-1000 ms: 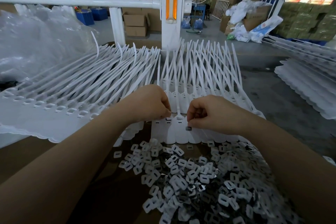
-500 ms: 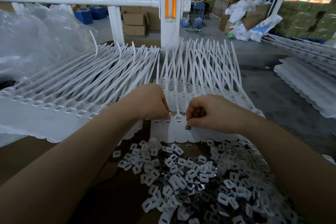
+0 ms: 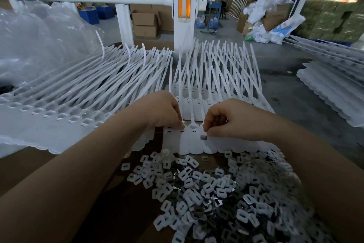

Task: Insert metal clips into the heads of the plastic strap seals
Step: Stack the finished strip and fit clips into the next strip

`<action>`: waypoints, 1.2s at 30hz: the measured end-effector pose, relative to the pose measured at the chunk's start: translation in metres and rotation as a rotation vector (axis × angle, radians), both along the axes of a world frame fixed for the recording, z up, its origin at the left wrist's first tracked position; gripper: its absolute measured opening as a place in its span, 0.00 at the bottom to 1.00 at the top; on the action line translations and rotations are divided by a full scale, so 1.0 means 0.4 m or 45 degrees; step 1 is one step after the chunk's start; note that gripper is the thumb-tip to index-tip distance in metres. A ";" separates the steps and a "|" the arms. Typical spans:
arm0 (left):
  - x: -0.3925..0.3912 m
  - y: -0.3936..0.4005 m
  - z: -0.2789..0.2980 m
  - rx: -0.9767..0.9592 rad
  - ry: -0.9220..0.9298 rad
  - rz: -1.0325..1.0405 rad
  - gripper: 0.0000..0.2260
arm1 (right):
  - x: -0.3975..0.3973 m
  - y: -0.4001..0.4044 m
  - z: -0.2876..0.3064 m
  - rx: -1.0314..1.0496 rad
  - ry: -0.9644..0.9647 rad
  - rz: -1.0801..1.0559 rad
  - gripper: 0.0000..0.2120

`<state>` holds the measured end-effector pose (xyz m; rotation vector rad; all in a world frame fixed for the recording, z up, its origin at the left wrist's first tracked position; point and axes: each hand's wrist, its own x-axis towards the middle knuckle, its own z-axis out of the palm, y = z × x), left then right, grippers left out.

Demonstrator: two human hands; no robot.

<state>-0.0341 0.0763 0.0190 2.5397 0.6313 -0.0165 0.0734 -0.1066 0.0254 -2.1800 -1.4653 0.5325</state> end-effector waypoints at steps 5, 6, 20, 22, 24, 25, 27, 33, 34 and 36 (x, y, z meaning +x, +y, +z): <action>-0.007 0.004 -0.002 -0.019 -0.035 -0.034 0.07 | -0.019 -0.007 0.023 -0.141 0.010 0.168 0.05; -0.009 0.005 -0.002 -0.025 -0.038 -0.042 0.07 | -0.025 -0.007 0.027 -0.166 -0.002 0.202 0.05; -0.027 0.013 0.003 -0.064 -0.073 -0.101 0.06 | -0.093 0.013 0.034 -0.239 0.094 0.496 0.07; -0.026 0.013 0.001 -0.065 -0.071 -0.097 0.06 | -0.094 0.013 0.033 -0.252 0.069 0.497 0.09; -0.025 0.013 0.000 -0.055 -0.070 -0.097 0.06 | -0.093 0.012 0.033 -0.262 0.054 0.494 0.11; -0.025 0.014 -0.001 -0.051 -0.071 -0.097 0.07 | -0.094 0.011 0.034 -0.267 0.057 0.497 0.10; -0.026 0.015 -0.002 -0.049 -0.076 -0.099 0.07 | -0.098 0.010 0.036 -0.280 0.082 0.497 0.08; -0.025 0.013 -0.003 -0.051 -0.081 -0.112 0.07 | -0.093 0.007 0.036 -0.310 0.052 0.477 0.10; -0.026 0.013 -0.003 -0.052 -0.079 -0.111 0.06 | -0.094 0.008 0.036 -0.312 0.046 0.476 0.10; -0.027 0.011 -0.002 -0.056 -0.075 -0.112 0.06 | -0.095 0.009 0.035 -0.310 0.051 0.475 0.08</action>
